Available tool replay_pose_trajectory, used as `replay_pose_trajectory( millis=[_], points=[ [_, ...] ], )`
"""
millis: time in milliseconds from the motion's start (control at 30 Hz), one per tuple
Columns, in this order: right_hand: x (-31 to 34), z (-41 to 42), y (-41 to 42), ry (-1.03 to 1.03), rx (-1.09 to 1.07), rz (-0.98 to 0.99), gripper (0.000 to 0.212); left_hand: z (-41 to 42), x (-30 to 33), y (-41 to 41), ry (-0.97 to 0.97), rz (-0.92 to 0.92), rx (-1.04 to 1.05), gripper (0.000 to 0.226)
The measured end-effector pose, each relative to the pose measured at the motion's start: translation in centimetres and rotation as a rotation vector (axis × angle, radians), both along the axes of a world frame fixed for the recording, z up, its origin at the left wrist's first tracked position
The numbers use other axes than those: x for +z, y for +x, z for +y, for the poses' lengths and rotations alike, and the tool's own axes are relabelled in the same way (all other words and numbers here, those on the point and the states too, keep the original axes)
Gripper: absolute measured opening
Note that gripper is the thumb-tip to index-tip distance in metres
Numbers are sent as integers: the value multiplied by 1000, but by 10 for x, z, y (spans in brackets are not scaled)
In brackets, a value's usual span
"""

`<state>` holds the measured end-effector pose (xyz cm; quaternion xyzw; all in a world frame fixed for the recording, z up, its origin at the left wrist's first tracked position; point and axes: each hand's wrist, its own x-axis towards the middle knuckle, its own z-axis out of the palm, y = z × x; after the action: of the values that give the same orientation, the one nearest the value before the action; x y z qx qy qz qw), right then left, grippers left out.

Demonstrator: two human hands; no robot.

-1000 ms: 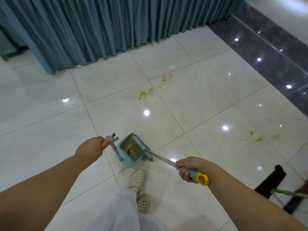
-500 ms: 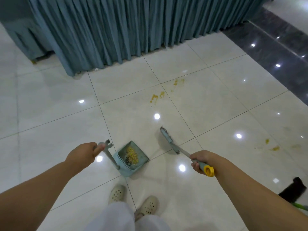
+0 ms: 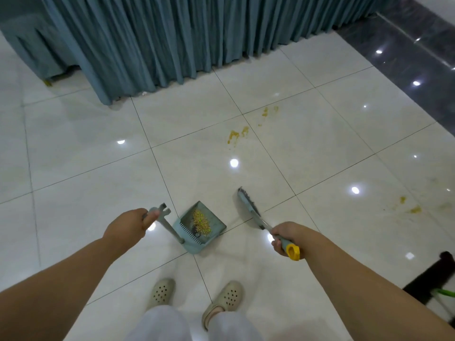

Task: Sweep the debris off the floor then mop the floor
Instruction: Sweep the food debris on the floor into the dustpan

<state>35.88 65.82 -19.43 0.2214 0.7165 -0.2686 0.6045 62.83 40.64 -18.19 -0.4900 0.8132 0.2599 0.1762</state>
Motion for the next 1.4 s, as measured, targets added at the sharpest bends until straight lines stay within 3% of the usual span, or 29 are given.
replay_pose_trajectory(
  millis=[200, 367, 600, 767, 833, 1167, 1400],
  points=[
    [6, -42, 55, 20, 58, -82, 15, -17, 2, -5, 329, 191, 145, 50],
    [34, -80, 92, 17, 54, -86, 21, -35, 10, 1, 619, 191, 134, 53],
    [46, -122, 136, -17, -168, 5, 22, -51, 14, 24, 977, 208, 223, 53],
    [53, -129, 148, -96, -382, 71, 18, -59, 19, 20, 822, 327, 446, 47],
    [60, -127, 148, -130, -445, 94, 16, -67, 25, 16, 790, 338, 442, 50],
    [57, -97, 114, -306, -734, 14, 12, -82, 31, -29, 663, 278, 182, 55],
    [54, -75, 56, -428, -937, -52, 19, -86, 49, -96, 582, 185, -166, 51]
  ],
)
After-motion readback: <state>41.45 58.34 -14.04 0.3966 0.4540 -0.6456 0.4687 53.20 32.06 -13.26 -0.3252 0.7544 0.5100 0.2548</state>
